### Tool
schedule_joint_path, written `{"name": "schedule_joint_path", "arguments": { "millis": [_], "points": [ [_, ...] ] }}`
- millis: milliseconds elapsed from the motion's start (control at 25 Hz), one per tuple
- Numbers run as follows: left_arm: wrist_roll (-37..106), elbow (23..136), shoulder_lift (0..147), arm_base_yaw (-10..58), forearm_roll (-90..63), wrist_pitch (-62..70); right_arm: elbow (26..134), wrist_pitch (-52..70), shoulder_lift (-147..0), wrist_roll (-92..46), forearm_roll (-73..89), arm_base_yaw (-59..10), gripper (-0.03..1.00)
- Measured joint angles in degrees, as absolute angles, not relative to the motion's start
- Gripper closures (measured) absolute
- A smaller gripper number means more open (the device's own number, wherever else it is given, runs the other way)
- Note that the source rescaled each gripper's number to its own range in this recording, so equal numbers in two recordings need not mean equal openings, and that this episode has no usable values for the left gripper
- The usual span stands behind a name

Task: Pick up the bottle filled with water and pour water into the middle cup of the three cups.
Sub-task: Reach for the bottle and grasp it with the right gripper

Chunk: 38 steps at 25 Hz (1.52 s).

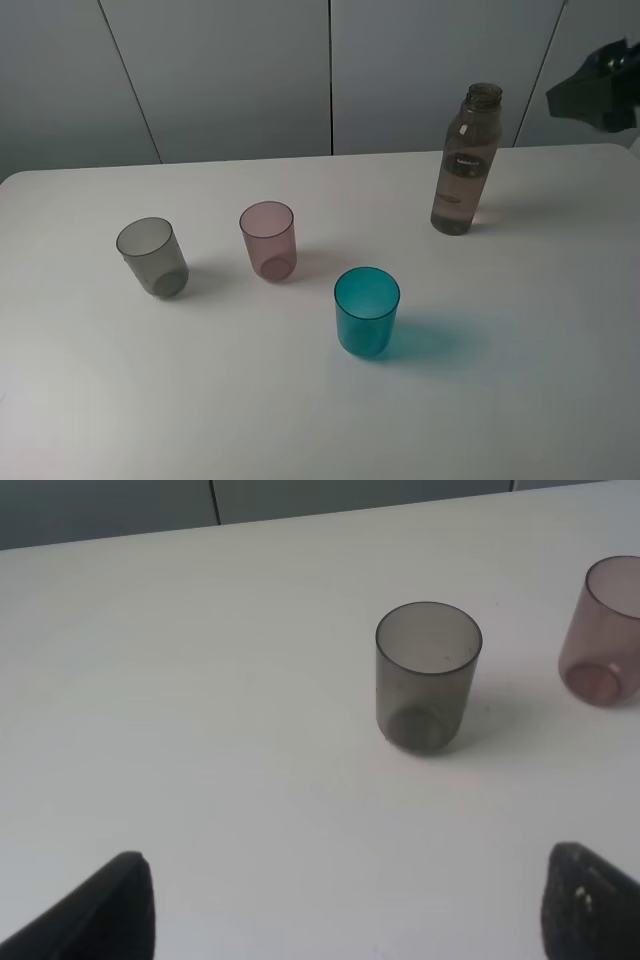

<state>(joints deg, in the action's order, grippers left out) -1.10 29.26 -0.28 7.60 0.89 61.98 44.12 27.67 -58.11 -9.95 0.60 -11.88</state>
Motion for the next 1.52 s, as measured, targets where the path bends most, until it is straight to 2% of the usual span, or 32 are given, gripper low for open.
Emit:
{"name": "schedule_joint_path", "arguments": {
  "millis": [120, 440, 640, 680, 840, 880, 1240, 1520],
  "points": [
    [-1.1, 29.3, -0.3, 7.6, 0.9, 62.0, 41.5, 22.9, -61.0, -9.8, 2.2, -12.4, 0.27],
    [-1.1, 29.3, -0.3, 7.6, 0.9, 62.0, 26.5, -2.4, -62.0, -2.3, 5.2, -12.5, 0.27],
    [-1.1, 29.3, -0.3, 7.6, 0.9, 62.0, 22.9, -9.6, -65.3, -0.7, 5.3, -12.5, 0.27],
    [-1.1, 29.3, -0.3, 7.6, 0.9, 62.0, 22.7, -10.8, -66.5, -0.7, 5.3, -12.5, 0.25],
    [-1.1, 29.3, -0.3, 7.6, 0.9, 62.0, 22.6, -18.0, -72.4, -0.6, 5.3, -12.5, 0.01],
    [-1.1, 29.3, -0.3, 7.6, 0.9, 62.0, 22.6, -20.0, -73.9, -0.6, 5.3, -12.5, -0.01],
    [-1.1, 29.3, -0.3, 7.6, 0.9, 62.0, 20.3, -38.2, -86.9, 2.3, 4.3, -15.3, -0.03],
    [-1.1, 29.3, -0.3, 7.6, 0.9, 62.0, 19.9, -44.9, -96.4, 2.3, 4.3, -16.5, -0.03]
  ]
}}
